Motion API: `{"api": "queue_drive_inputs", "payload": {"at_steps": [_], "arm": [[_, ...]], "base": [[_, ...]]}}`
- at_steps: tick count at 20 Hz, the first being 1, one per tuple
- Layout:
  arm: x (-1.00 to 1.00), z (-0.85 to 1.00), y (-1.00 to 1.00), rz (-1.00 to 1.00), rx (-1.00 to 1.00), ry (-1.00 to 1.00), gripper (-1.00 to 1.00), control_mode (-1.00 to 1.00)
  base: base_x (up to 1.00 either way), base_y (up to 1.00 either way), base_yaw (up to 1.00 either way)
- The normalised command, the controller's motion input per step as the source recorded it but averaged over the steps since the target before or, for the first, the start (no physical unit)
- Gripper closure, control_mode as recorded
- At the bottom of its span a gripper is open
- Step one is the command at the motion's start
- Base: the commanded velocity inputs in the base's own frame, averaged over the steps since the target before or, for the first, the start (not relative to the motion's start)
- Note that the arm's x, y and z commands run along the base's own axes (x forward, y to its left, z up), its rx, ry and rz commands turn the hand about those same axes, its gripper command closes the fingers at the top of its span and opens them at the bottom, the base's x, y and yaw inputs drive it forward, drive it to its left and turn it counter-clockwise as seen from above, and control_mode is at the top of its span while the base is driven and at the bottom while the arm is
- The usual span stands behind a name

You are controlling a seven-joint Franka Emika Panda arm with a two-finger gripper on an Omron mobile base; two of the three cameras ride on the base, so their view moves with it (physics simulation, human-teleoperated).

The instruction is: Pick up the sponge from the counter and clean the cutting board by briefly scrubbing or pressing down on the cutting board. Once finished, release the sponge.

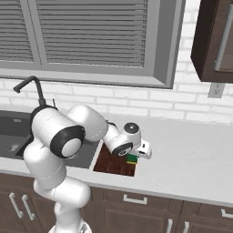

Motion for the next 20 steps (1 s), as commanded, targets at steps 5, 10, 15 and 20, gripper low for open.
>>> {"api": "queue_drive_inputs", "payload": {"at_steps": [5, 10, 15, 20], "arm": [[-0.59, -0.13, 0.0, -0.02, 0.0, 0.0, 1.0, -1.0], [-0.55, -0.13, 0.0, -0.02, 0.0, 0.0, 1.0, -1.0], [-0.55, -0.12, 0.0, -0.02, 0.0, 0.0, 1.0, -1.0], [-0.43, -0.07, -0.03, -0.01, 0.0, 0.0, 1.0, -1.0]], "base": [[0.0, 0.0, 0.0], [0.0, 0.0, 0.0], [0.0, 0.0, 0.0], [0.0, 0.0, 0.0]]}}
